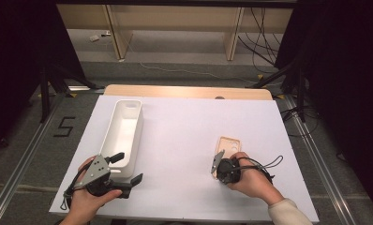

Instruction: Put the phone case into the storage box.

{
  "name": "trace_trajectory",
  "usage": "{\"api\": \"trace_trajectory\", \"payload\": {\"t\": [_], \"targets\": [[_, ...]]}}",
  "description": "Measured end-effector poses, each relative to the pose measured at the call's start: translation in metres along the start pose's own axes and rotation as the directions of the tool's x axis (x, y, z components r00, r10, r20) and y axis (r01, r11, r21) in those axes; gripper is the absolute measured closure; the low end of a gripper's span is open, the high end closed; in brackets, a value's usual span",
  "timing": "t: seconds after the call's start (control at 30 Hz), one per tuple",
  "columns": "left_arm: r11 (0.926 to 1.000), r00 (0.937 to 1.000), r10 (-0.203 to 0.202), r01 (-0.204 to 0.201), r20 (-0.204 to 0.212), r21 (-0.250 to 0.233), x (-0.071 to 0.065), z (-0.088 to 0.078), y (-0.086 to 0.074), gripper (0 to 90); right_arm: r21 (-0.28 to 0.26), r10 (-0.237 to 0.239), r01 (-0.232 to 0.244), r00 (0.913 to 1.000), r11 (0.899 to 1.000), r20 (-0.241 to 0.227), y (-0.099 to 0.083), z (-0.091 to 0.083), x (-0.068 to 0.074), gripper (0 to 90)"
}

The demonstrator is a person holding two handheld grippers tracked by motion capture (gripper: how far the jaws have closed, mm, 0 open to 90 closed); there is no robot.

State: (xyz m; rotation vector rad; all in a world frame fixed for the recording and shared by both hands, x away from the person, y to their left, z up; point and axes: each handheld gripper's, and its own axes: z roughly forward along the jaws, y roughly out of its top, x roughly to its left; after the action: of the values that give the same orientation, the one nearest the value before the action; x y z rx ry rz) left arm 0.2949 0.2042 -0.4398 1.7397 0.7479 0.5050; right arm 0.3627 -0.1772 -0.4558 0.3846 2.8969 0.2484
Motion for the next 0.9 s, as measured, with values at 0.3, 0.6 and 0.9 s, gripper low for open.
{"api": "trace_trajectory", "payload": {"t": [0.3, 0.6, 0.9], "targets": [[1.0000, 1.0000, 0.005, -0.005, 0.001, 0.002, 0.0006, 0.0003, 0.0001, 3.8, -0.013, -0.034, 0.034, 0.9994, 0.999, 0.003, -0.0012, -0.0004, 0.0018, 85.6], [1.0000, 1.0000, 0.005, -0.005, 0.003, 0.002, 0.0008, 0.0006, 0.0000, 3.9, -0.028, -0.044, 0.044, 0.9989, 0.999, 0.013, -0.0042, -0.0011, 0.0039, 86.9], [1.0000, 1.0000, 0.003, -0.003, 0.003, 0.002, 0.0006, 0.0010, -0.0001, 3.9, -0.067, -0.046, 0.049, 0.9983, 0.997, 0.035, -0.0075, -0.0044, 0.0056, 87.6]]}}
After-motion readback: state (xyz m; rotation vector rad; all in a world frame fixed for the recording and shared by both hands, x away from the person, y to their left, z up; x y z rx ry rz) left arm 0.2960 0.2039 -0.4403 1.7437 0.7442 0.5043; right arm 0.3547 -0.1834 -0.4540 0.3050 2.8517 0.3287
